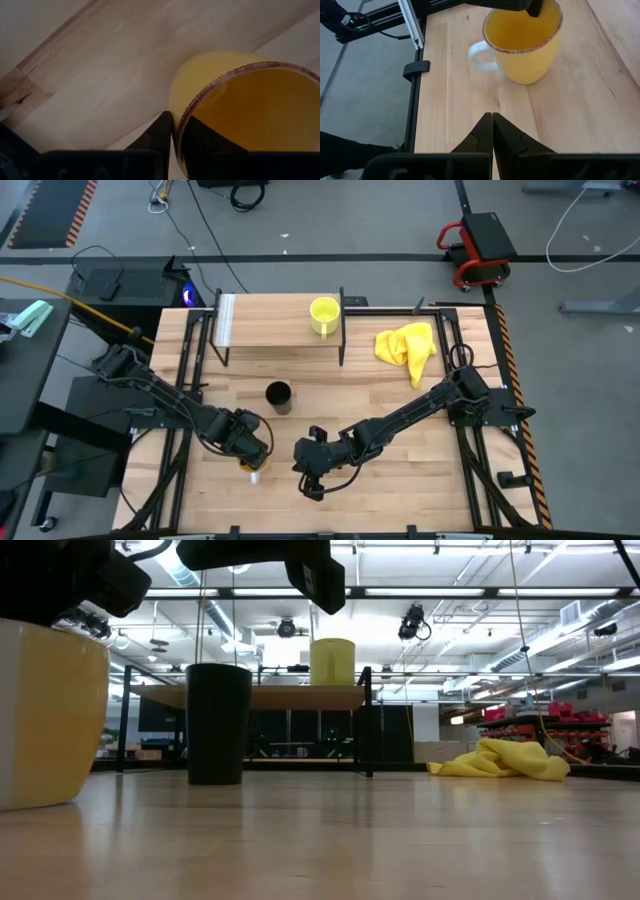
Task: Stack small to large cups/mugs on shelf
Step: Put the orange mug on the shelf
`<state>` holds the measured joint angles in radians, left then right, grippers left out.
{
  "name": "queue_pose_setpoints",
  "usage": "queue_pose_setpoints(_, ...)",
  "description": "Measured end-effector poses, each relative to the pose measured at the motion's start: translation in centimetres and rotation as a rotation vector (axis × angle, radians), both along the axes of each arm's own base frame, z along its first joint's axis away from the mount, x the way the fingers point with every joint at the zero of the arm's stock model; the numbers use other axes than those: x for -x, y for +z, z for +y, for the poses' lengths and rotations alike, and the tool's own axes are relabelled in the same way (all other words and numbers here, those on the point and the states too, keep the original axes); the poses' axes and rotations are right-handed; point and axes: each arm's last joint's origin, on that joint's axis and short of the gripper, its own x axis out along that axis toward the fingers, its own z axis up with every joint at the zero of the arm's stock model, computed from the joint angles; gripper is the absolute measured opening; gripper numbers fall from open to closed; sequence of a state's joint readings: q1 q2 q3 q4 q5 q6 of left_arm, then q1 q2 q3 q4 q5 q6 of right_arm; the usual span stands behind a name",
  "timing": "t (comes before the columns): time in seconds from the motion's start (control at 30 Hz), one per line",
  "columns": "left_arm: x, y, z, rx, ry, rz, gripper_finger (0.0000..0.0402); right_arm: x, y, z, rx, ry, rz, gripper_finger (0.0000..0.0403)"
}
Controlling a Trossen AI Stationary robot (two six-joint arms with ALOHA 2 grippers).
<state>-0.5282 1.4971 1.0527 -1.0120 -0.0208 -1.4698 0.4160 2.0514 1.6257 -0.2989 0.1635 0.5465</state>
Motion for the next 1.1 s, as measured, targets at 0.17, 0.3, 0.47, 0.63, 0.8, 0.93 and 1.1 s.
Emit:
queue_pose_setpoints(0.17, -0.1, 0.0, 0.0, 0.039, -0.021, 0.013, 0.0034, 0.0, 0.0, 0.0, 0.000, 0.000, 0.000, 0.0009)
queue_pose_setpoints(0.3, -0.3, 0.0, 0.2, 0.068, -0.032, 0.025, 0.0019, 0.0, 0.0, 0.0, 0.000, 0.000, 0.000, 0.0009)
queue_pose_setpoints(0.47, -0.7, 0.1, 0.9, 0.116, -0.054, 0.039, 0.0019, 0.7, 0.6, -0.4, 0.016, 0.002, 0.042, 0.0009)
queue_pose_setpoints(0.63, -1.8, 1.7, 1.8, 0.147, -0.111, 0.007, 0.0019, 1.9, 2.8, -0.9, 0.031, 0.001, 0.036, 0.0009)
queue_pose_setpoints(0.8, -2.5, 5.6, 3.3, 0.094, -0.146, -0.002, 0.0019, 3.2, 5.8, -1.6, 0.059, -0.009, -0.016, 0.0009)
queue_pose_setpoints(0.93, -2.2, 9.3, 5.2, 0.011, -0.134, 0.030, 0.0019, 4.5, 7.6, -2.3, 0.108, -0.027, -0.023, 0.0009)
queue_pose_setpoints(1.1, -1.7, 13.8, 7.7, -0.067, -0.104, 0.004, 0.0019, 6.1, 9.4, -3.1, 0.138, -0.024, -0.015, 0.0009)
